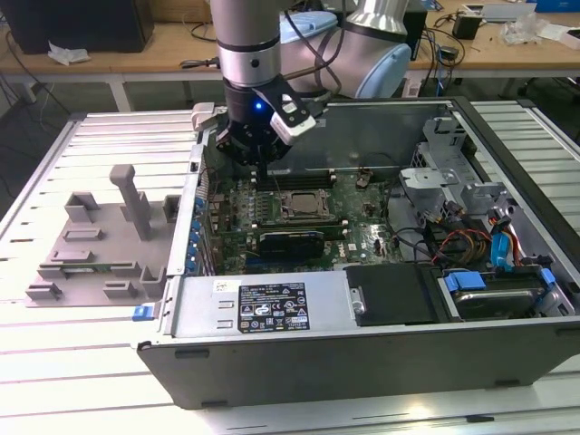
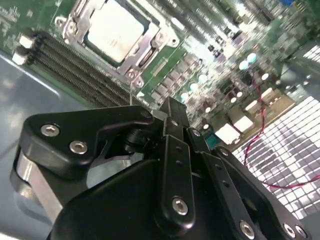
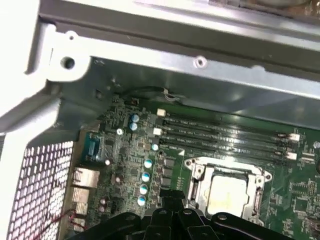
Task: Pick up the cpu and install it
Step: 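Install the first cpu locking lever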
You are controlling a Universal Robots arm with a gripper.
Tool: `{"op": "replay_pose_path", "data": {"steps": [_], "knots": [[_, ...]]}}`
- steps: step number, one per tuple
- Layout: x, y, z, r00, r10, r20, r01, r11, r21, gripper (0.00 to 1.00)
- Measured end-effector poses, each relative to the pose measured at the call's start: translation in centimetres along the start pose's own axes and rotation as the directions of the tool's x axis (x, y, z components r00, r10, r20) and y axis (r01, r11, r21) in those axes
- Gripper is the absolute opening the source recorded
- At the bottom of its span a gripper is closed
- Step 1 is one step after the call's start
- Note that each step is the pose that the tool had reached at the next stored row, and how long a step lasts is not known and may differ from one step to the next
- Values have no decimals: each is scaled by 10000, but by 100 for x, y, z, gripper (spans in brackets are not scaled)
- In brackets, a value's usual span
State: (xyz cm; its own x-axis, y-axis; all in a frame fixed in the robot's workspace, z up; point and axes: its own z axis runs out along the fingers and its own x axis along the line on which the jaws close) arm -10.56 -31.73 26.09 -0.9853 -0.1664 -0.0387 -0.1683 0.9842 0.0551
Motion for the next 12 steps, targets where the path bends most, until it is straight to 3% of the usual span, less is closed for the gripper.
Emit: {"op": "replay_pose_path", "data": {"steps": [1, 3, 4, 5, 6, 12], "knots": [[11, 2, 0, 10000, 10, 51, -9, 9996, -275, 11], [22, 4, -1, 9999, 27, 125, -18, 9977, -684, 11], [26, 5, 0, 9998, 39, 183, -20, 9950, -1000, 11], [28, 5, -1, 9996, 62, 261, -24, 9896, -1440, 11], [27, 5, -1, 9996, 72, 287, -25, 9872, -1596, 11], [-57, -10, 3, 9996, 72, 289, -25, 9870, -1605, 11]]}}
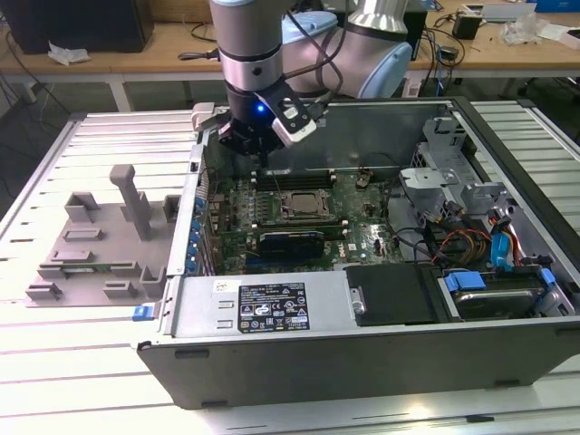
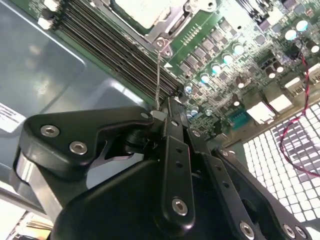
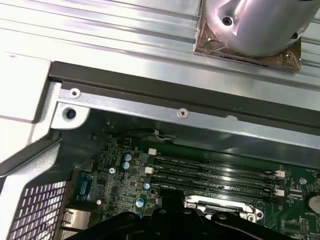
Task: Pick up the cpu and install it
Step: 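Install the first cpu locking lever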
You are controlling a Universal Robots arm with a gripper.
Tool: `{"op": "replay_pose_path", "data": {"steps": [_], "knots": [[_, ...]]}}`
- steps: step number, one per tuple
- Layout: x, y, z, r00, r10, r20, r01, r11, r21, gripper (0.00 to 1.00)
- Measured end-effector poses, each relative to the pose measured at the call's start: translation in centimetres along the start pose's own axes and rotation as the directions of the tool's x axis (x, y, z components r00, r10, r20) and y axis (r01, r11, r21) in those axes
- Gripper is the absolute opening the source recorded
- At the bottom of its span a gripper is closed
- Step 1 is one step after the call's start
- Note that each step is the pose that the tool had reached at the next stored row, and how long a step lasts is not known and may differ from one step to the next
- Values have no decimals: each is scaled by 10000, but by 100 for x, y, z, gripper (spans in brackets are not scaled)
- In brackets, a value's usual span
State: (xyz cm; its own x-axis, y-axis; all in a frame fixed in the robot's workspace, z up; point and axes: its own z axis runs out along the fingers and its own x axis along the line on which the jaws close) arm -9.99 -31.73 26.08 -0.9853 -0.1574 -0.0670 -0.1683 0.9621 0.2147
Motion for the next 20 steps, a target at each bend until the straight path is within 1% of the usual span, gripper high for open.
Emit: {"op": "replay_pose_path", "data": {"steps": [1, 5, 8, 13, 16, 20], "knots": [[-15, -4, 1, 10000, 0, 0, 0, 10000, 0, 11], [-137, -43, 14, 10000, 35, 7, -35, 10000, 2, 11], [-194, -60, 20, 10000, 53, 9, -53, 10000, 5, 11], [-200, -61, 21, 10000, 53, 10, -53, 10000, 3, 11], [-229, -67, 25, 10000, 65, -39, -65, 10000, -5, 11], [-231, -67, 25, 10000, 67, -43, -67, 10000, -5, 11]]}}
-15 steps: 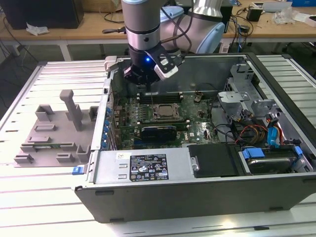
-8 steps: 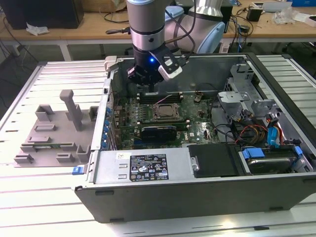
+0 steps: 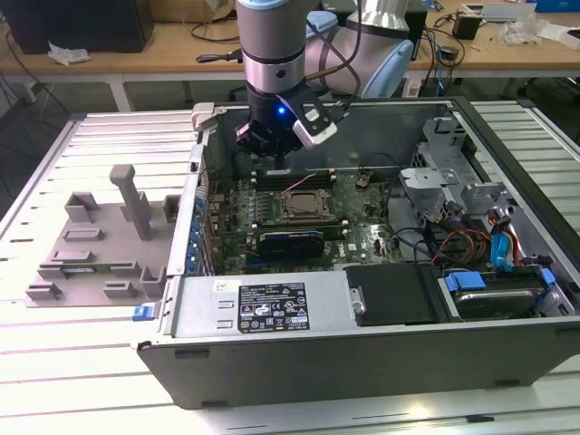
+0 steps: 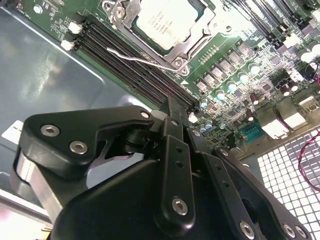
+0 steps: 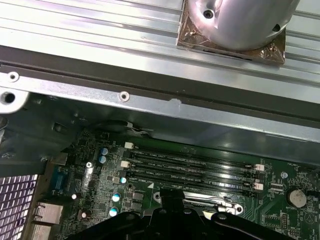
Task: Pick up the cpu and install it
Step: 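Install the first cpu locking lever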
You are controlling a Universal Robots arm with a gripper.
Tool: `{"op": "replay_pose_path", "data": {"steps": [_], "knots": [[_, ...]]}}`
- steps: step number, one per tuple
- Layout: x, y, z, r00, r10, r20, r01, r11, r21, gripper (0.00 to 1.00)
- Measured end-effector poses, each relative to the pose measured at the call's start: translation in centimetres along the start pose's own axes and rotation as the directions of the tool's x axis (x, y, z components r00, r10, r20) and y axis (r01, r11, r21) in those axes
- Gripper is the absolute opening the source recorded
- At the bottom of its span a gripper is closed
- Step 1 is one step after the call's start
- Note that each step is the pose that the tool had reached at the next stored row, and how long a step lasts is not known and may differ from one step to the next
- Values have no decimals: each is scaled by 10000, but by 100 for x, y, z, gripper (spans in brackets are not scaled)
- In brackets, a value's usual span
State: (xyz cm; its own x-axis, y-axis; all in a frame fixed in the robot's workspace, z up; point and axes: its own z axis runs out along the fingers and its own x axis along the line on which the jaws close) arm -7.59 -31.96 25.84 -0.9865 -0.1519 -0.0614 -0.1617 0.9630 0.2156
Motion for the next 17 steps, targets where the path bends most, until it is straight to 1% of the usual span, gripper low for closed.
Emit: {"op": "replay_pose_path", "data": {"steps": [3, 4, 6, 8, 10, 11, 14, 17], "knots": [[-1, 0, 0, 10000, -1, 1, 1, 10000, 0, 11], [-2, -1, 8, 10000, 50, 11, -50, 10000, 2, 11], [-3, -7, 27, 9994, 349, 78, -349, 9994, 21, 11], [-11, -11, 40, 9987, 499, 111, -499, 9987, 30, 11], [-53, -22, 60, 9984, 548, 121, -548, 9985, 32, 11], [-87, -31, 75, 9984, 548, 119, -548, 9985, 37, 11], [-157, -51, 111, 9984, 548, 113, -548, 9985, 53, 11], [-173, -60, 141, 9984, 548, 113, -549, 9985, 54, 11]]}}
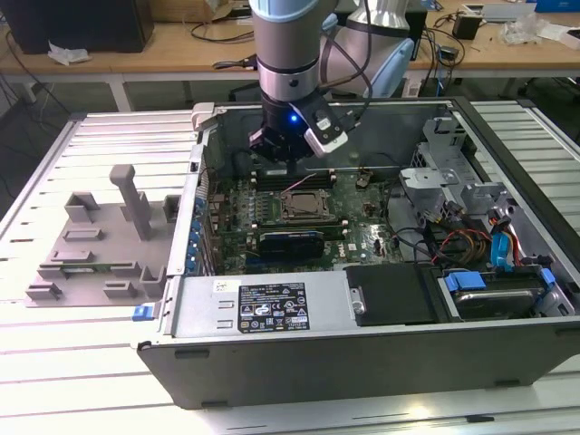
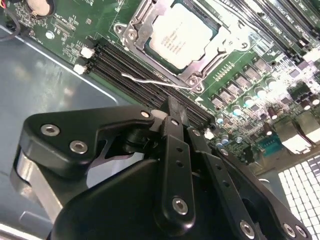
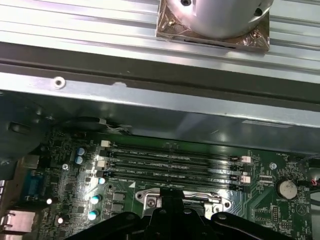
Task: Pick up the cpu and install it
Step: 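Install the first cpu locking lever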
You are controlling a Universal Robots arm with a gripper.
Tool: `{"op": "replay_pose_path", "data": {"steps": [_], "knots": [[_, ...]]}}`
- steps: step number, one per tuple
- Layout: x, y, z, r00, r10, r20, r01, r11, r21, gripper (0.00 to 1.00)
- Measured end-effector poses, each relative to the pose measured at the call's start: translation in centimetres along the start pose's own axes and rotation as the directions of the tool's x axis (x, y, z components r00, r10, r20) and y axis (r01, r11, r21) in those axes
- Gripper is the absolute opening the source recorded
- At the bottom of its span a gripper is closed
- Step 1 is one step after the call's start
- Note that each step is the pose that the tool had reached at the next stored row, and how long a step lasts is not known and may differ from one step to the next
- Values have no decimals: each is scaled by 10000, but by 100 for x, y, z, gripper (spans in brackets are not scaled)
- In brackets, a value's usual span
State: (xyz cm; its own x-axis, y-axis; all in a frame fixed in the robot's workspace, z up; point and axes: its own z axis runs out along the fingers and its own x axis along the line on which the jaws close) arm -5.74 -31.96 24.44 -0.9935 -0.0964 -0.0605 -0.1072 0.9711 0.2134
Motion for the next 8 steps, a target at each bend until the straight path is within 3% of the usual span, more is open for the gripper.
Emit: {"op": "replay_pose_path", "data": {"steps": [3, 6, 8], "knots": [[-15, -13, 50, 10000, -1, 3, 1, 10000, 7, 11], [-20, -20, 80, 10000, -12, 53, 12, 10000, 15, 11], [-19, -26, 105, 9998, -43, 185, 43, 10000, 28, 11]]}}
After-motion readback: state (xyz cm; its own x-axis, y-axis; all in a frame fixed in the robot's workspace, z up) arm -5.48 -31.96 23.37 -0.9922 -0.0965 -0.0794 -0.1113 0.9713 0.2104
